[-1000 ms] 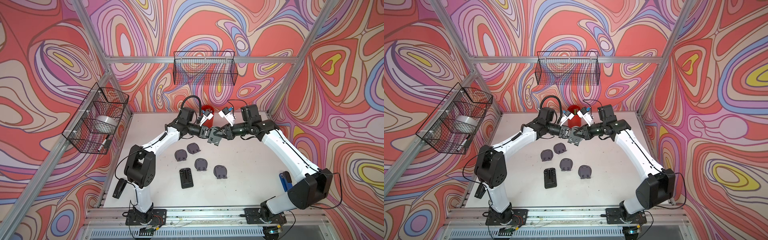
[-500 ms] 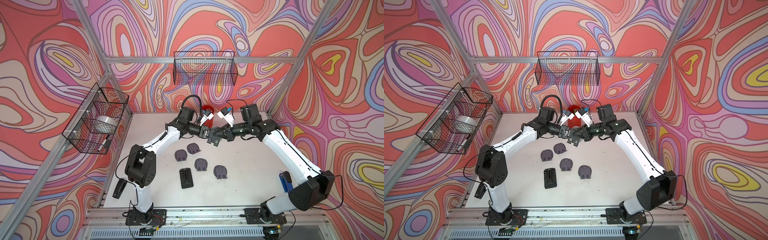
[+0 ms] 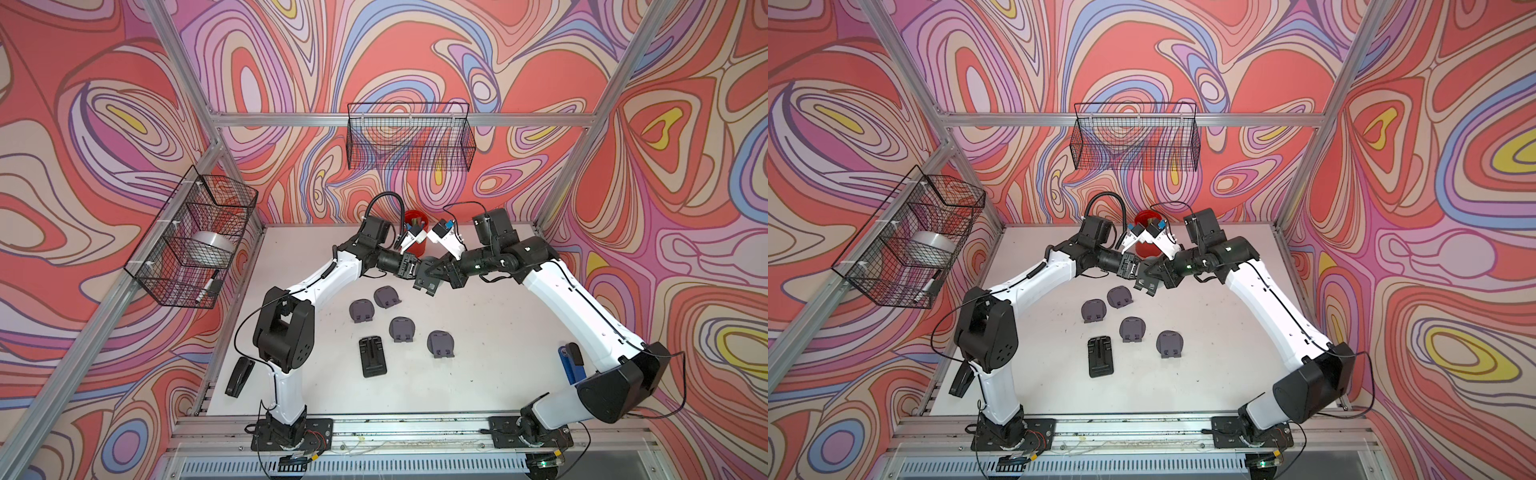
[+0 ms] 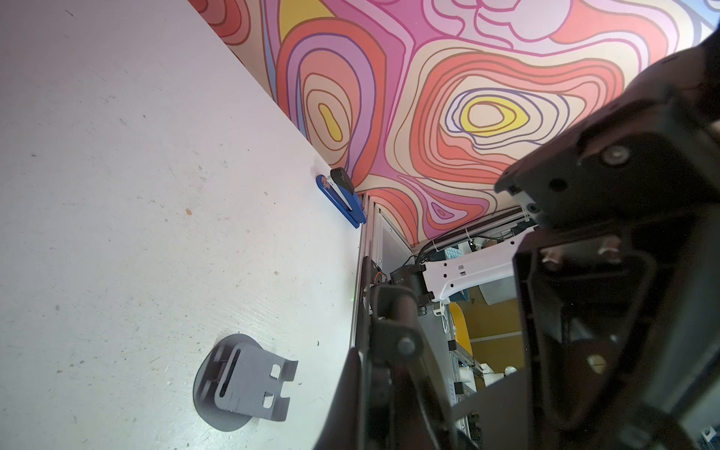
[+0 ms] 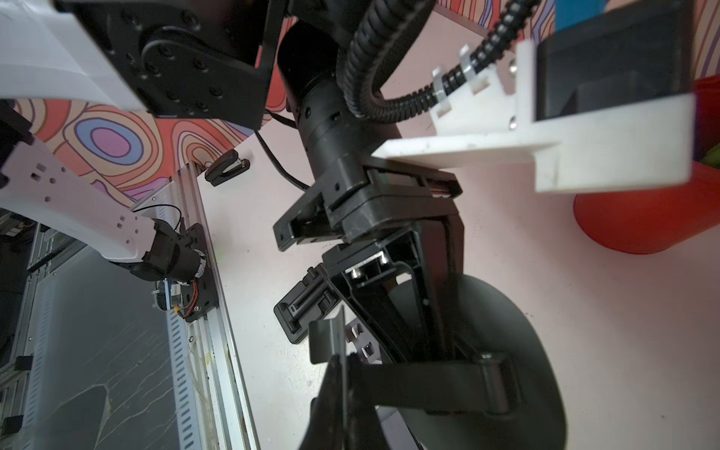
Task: Open the phone stand
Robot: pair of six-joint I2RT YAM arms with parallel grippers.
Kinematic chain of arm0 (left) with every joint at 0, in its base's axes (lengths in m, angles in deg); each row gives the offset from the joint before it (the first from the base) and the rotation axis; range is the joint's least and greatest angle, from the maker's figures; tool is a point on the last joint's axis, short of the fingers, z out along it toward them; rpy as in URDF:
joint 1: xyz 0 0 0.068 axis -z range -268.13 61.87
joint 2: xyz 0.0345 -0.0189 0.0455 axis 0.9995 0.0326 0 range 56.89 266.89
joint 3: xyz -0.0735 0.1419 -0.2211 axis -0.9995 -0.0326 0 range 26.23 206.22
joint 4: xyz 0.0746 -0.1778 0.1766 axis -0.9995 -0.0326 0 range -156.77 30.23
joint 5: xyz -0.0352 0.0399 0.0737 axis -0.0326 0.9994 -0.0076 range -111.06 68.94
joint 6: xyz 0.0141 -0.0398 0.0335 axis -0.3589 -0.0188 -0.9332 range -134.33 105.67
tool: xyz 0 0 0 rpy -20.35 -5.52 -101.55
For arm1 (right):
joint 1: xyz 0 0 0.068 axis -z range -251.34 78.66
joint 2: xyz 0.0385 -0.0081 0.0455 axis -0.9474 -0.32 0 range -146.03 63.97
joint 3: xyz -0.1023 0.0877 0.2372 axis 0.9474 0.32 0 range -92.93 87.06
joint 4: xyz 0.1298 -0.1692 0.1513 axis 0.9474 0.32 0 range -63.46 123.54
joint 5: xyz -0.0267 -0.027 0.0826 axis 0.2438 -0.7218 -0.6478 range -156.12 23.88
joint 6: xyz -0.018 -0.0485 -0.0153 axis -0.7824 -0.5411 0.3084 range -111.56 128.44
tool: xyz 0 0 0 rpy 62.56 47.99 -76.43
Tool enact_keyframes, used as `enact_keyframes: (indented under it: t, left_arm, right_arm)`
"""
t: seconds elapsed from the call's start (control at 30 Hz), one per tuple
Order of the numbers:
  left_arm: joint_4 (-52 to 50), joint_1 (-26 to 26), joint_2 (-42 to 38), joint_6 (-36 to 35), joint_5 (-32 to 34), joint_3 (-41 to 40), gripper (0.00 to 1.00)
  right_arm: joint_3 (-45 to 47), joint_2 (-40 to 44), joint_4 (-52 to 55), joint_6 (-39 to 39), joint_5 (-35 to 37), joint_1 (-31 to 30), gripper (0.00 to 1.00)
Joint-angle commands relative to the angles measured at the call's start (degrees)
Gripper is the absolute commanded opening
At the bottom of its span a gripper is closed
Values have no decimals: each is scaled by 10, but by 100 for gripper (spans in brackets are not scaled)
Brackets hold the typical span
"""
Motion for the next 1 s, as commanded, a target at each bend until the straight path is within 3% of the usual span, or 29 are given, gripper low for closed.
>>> enact_keyframes:
  t: [0.0, 0.6, 0.97]
  left_arm:
    - [-39, -16, 26, 15, 93, 13, 0]
    - [9, -17, 14, 56, 103, -3, 0]
    - [249, -15, -23, 176, 152, -122, 0]
  right_arm:
    - [-23, 16, 37, -13, 9, -21, 0]
    - [-22, 5, 42, -25, 31, -31, 0]
    - [4, 39, -19, 46, 52, -31, 36]
